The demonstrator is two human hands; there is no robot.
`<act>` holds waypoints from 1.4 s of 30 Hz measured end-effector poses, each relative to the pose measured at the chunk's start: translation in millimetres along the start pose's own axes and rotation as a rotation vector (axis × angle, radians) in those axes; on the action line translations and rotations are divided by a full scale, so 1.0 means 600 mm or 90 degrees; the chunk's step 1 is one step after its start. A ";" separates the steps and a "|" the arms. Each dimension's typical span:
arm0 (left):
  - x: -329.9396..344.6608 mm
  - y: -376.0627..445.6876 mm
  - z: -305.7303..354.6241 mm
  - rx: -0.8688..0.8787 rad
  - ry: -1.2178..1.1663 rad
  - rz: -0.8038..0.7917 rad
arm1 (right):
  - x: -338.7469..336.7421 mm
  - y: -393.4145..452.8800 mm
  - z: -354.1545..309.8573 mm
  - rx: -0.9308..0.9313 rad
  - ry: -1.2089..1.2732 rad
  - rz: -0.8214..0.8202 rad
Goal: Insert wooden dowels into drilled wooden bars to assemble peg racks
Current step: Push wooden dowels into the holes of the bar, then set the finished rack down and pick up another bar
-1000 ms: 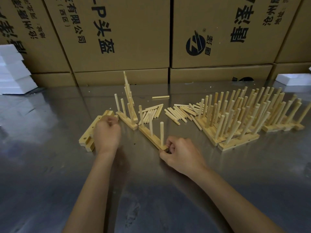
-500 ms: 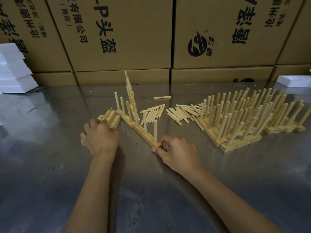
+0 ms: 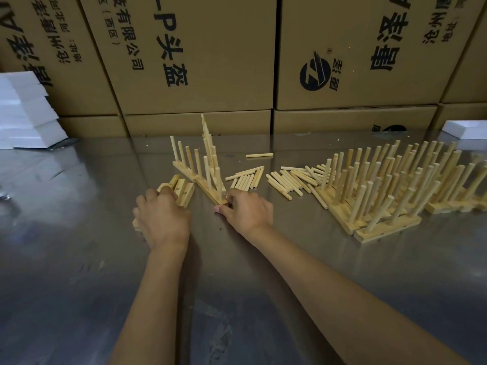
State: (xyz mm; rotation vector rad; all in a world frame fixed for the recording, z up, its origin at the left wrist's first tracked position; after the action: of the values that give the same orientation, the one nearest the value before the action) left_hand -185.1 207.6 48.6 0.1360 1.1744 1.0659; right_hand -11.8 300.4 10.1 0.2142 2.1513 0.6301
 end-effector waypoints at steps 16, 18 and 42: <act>0.040 -0.066 0.103 -0.481 -0.929 -0.391 | -0.055 -0.055 0.077 0.300 0.537 -0.109; 0.055 -0.108 0.146 -0.489 -0.939 -0.506 | -0.089 -0.058 0.091 0.312 0.606 -0.042; 0.117 -0.163 0.127 -0.526 -0.740 -0.432 | -0.099 -0.050 0.124 -0.036 -0.153 -0.030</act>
State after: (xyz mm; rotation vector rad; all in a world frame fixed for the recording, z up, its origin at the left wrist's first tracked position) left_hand -66.1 238.8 -23.8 -0.2610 -0.3141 0.5876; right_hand 85.3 280.0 -1.1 0.1985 1.8997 0.6053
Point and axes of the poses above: each hand's wrist, its own y-axis towards the middle knuckle, its own x-axis out of the palm, z = x × y, the point moved 10 cm from there along y, towards the middle knuckle, and after that the axes turned 15 degrees about z, right-handed, at the moved point
